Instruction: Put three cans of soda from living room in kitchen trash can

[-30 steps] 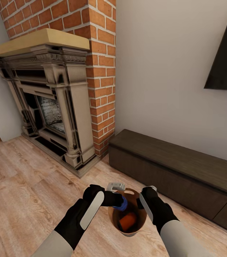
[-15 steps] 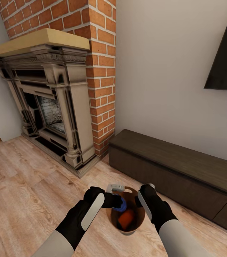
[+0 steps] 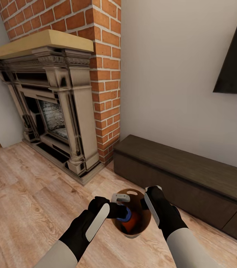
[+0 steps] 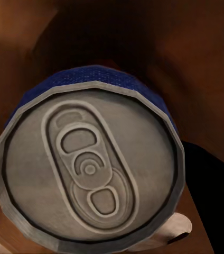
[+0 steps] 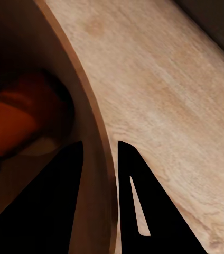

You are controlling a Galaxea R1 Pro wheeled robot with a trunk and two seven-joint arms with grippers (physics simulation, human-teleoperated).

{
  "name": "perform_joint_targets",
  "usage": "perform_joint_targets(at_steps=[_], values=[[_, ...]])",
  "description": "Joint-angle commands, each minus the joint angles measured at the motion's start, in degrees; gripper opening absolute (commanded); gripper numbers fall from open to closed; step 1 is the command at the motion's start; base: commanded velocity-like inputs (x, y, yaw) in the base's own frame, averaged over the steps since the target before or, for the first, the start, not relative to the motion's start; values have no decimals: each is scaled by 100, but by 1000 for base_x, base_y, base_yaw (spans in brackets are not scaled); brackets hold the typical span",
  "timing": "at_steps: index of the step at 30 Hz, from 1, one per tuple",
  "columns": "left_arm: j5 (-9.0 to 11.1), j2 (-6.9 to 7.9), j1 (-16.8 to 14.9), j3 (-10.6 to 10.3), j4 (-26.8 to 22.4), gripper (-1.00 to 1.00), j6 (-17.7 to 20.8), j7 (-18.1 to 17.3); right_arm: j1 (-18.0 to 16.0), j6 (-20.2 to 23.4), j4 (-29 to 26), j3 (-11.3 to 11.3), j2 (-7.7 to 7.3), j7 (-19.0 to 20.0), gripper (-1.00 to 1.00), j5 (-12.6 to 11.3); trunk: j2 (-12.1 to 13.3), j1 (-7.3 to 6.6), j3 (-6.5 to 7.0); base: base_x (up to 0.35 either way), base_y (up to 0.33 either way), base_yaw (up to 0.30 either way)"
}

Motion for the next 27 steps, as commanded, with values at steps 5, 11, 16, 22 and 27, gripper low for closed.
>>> perform_joint_targets(at_steps=[5, 11, 16, 22, 27], values=[[1, 0, -3, -4, 22, -100, -21, -3, 0, 0, -22, 84, 2, 16, -100, -54, 0, 0, 1, 0, 0, 0], [1, 0, -4, -4, 25, 100, -28, -3, 8, 0, -26, 259, 2, 16, -100, -70, 0, 0, 1, 0, 0, 0], [1, 0, -4, -5, 26, 100, -34, -3, 9, 0, -27, 283, 4, 16, -100, -72, 0, 0, 1, 0, 0, 0], [3, 0, -4, -4, 19, 100, -35, -3, 9, 0, -27, 288, 2, 16, -100, -72, 0, 0, 1, 0, 0, 0], [9, 6, -2, -7, -22, 100, -35, -3, 8, 0, -24, 286, 2, 16, -100, -72, 0, 0, 1, 0, 0, 0]])
